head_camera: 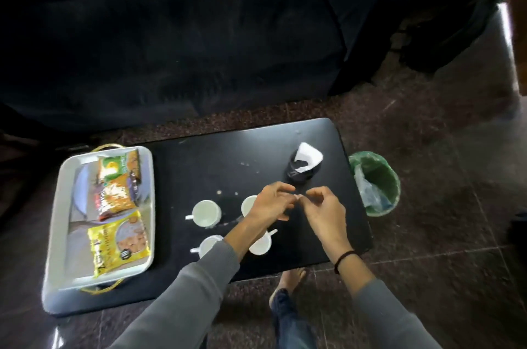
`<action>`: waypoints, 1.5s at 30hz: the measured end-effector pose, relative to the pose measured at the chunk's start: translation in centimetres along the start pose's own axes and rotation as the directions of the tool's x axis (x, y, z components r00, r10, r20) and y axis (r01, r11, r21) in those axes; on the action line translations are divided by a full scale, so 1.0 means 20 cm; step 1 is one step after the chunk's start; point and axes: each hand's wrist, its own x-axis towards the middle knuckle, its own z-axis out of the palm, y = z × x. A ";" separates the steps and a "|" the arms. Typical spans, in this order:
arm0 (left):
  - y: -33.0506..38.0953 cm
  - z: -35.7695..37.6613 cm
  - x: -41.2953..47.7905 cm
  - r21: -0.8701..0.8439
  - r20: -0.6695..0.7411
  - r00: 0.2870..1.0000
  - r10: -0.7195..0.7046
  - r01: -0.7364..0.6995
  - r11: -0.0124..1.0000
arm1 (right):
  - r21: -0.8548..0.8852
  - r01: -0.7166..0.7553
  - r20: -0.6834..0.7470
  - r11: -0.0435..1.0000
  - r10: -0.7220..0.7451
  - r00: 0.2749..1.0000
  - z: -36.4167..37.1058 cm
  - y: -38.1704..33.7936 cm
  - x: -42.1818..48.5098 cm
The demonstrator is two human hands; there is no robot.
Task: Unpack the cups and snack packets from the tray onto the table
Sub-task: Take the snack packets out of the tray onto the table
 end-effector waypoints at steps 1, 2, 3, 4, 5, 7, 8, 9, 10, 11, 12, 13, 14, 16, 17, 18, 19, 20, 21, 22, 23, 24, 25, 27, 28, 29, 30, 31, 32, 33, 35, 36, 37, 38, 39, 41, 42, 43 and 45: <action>-0.02 -0.09 -0.03 -0.011 -0.012 1.000 0.008 -0.008 1.000 | -0.010 0.021 0.021 1.000 -0.021 1.000 0.07 -0.05 -0.04; -0.03 -0.17 -0.07 -0.020 -0.026 1.000 0.016 -0.017 1.000 | -0.016 0.036 0.040 0.999 -0.036 0.999 0.13 -0.09 -0.08; -0.05 -0.25 -0.09 -0.031 -0.048 0.999 0.022 -0.024 0.999 | -0.018 0.050 0.062 0.999 -0.049 0.997 0.20 -0.13 -0.11; -0.08 -0.33 -0.12 -0.042 -0.075 0.997 0.025 -0.029 0.999 | -0.020 0.061 0.084 0.998 -0.059 0.995 0.27 -0.18 -0.14; -0.09 -0.40 -0.14 -0.052 -0.097 0.995 0.024 -0.030 0.998 | -0.022 0.073 0.103 0.997 -0.070 0.992 0.33 -0.22 -0.17; -0.15 -0.56 -0.19 -0.087 -0.132 0.991 0.021 -0.033 0.996 | -0.044 0.104 0.140 0.994 -0.097 0.985 0.48 -0.29 -0.23; -0.18 -0.64 -0.21 -0.092 -0.150 0.988 0.025 -0.039 0.995 | -0.052 0.122 0.158 0.991 -0.112 0.981 0.55 -0.33 -0.26; -0.21 -0.72 -0.23 -0.088 -0.171 0.985 0.026 -0.042 0.995 | -0.057 0.140 0.178 0.989 -0.127 0.976 0.62 -0.36 -0.29; -0.24 -0.79 -0.25 -0.090 -0.190 0.981 0.024 -0.042 0.995 | -0.062 0.157 0.196 0.986 -0.142 0.970 0.69 -0.39 -0.31; -0.28 -0.87 -0.26 -0.109 -0.208 0.978 0.017 -0.040 0.993 | -0.071 0.178 0.219 0.982 -0.159 0.963 0.76 -0.42 -0.33; -0.32 -0.94 -0.28 -0.129 -0.221 0.975 0.010 -0.040 0.991 | -0.085 0.199 0.242 0.976 -0.174 0.955 0.84 -0.44 -0.35; -0.36 -1.02 -0.29 -0.147 -0.232 0.973 0.002 -0.037 0.988 | -0.102 0.223 0.263 0.969 -0.190 0.946 0.92 -0.47 -0.36; -0.40 -1.10 -0.30 -0.161 -0.241 0.971 -0.007 -0.032 0.986 | -0.120 0.242 0.279 0.963 -0.202 0.939 1.00 -0.49 -0.38; -0.48 -1.23 -0.32 -0.195 -0.261 0.965 -0.031 -0.022 0.980 | -0.135 0.272 0.309 0.953 -0.220 0.925 1.14 -0.55 -0.40; -0.52 -1.31 -0.33 -0.209 -0.273 0.961 -0.043 -0.016 0.978 | -0.135 0.281 0.323 0.950 -0.226 0.919 1.22 -0.58 -0.41; -0.55 -1.38 -0.33 -0.214 -0.282 0.958 -0.056 -0.006 0.977 | -0.136 0.288 0.336 0.948 -0.229 0.914 1.30 -0.60 -0.42; -0.60 -1.45 -0.33 -0.216 -0.290 0.955 -0.065 0.000 0.976 | -0.142 0.295 0.348 0.945 -0.232 0.909 1.38 -0.62 -0.43; -0.63 -1.51 -0.33 -0.214 -0.298 0.952 -0.070 0.005 0.977 | -0.151 0.305 0.359 0.940 -0.235 0.903 1.44 -0.64 -0.44; -0.67 -1.58 -0.33 -0.214 -0.308 0.949 -0.073 0.005 0.977 | -0.158 0.315 0.374 0.936 -0.239 0.896 1.51 -0.66 -0.44; -0.72 -1.64 -0.32 -0.212 -0.319 0.945 -0.074 0.005 0.977 | -0.163 0.322 0.388 0.933 -0.239 0.890 1.58 -0.68 -0.44; -0.76 -1.71 -0.31 -0.210 -0.330 0.941 -0.080 0.010 0.978 | -0.169 0.325 0.403 0.930 -0.236 0.884 1.64 -0.69 -0.44; -0.81 -1.77 -0.30 -0.199 -0.344 0.935 -0.085 0.016 0.980 | -0.180 0.325 0.418 0.929 -0.227 0.880 1.69 -0.69 -0.43; -0.85 -1.82 -0.29 -0.173 -0.365 0.928 -0.082 0.019 0.985 | -0.195 0.322 0.431 0.926 -0.214 0.877 1.73 -0.70 -0.43; -0.95 -1.91 -0.27 -0.055 -0.456 0.888 -0.063 0.043 0.998 | -0.245 0.313 0.451 0.918 -0.178 0.875 1.82 -0.67 -0.42; -1.00 -1.94 -0.27 0.022 -0.523 0.850 -0.054 0.077 0.997 | -0.274 0.307 0.461 0.911 -0.156 0.874 1.85 -0.65 -0.42; -1.05 -1.96 -0.27 0.088 -0.586 0.809 -0.044 0.117 0.989 | -0.303 0.296 0.472 0.906 -0.127 0.872 1.89 -0.62 -0.43; -1.10 -1.98 -0.27 0.143 -0.624 0.781 -0.035 0.158 0.977 | -0.330 0.286 0.484 0.900 -0.098 0.869 1.91 -0.60 -0.44; -1.15 -1.98 -0.26 0.184 -0.637 0.770 -0.037 0.198 0.963 | -0.356 0.281 0.495 0.891 -0.075 0.866 1.93 -0.57 -0.45; -1.18 -1.99 -0.26 0.198 -0.632 0.772 -0.069 0.247 0.948 | -0.380 0.283 0.504 0.881 -0.059 0.862 1.96 -0.54 -0.46; -1.22 -1.99 -0.26 0.185 -0.614 0.779 -0.128 0.299 0.936 | -0.399 0.289 0.507 0.870 -0.053 0.860 1.98 -0.51 -0.47; -1.27 -1.98 -0.26 0.111 -0.548 0.798 -0.249 0.364 0.925 | -0.418 0.300 0.494 0.858 -0.062 0.867 2.00 -0.48 -0.49; -1.30 -1.97 -0.26 0.063 -0.517 0.809 -0.281 0.363 0.930 | -0.425 0.305 0.487 0.852 -0.069 0.871 2.01 -0.46 -0.50; -1.31 -1.95 -0.26 0.019 -0.494 0.820 -0.288 0.342 0.939 | -0.428 0.307 0.482 0.850 -0.072 0.873 2.02 -0.45 -0.51; -1.33 -1.95 -0.26 -0.022 -0.478 0.832 -0.281 0.309 0.951 | -0.423 0.301 0.480 0.855 -0.070 0.874 2.03 -0.43 -0.51; -1.34 -1.94 -0.27 -0.061 -0.462 0.848 -0.259 0.260 0.964 | -0.407 0.288 0.481 0.867 -0.065 0.874 2.03 -0.42 -0.51; -1.35 -1.94 -0.28 -0.149 -0.430 0.884 -0.185 0.133 0.980 | -0.350 0.233 0.484 0.908 -0.038 0.874 2.02 -0.41 -0.50; -1.34 -1.95 -0.30 -0.211 -0.413 0.899 -0.147 0.063 0.975 | -0.322 0.196 0.485 0.926 -0.016 0.874 2.01 -0.41 -0.50; -1.33 -1.96 -0.32 -0.280 -0.392 0.913 -0.112 -0.002 0.960 | -0.297 0.164 0.489 0.941 0.002 0.873 2.00 -0.41 -0.50; -1.30 -1.98 -0.36 -0.393 -0.352 0.936 -0.035 -0.113 0.913 | -0.219 0.114 0.518 0.969 0.017 0.855 1.97 -0.42 -0.49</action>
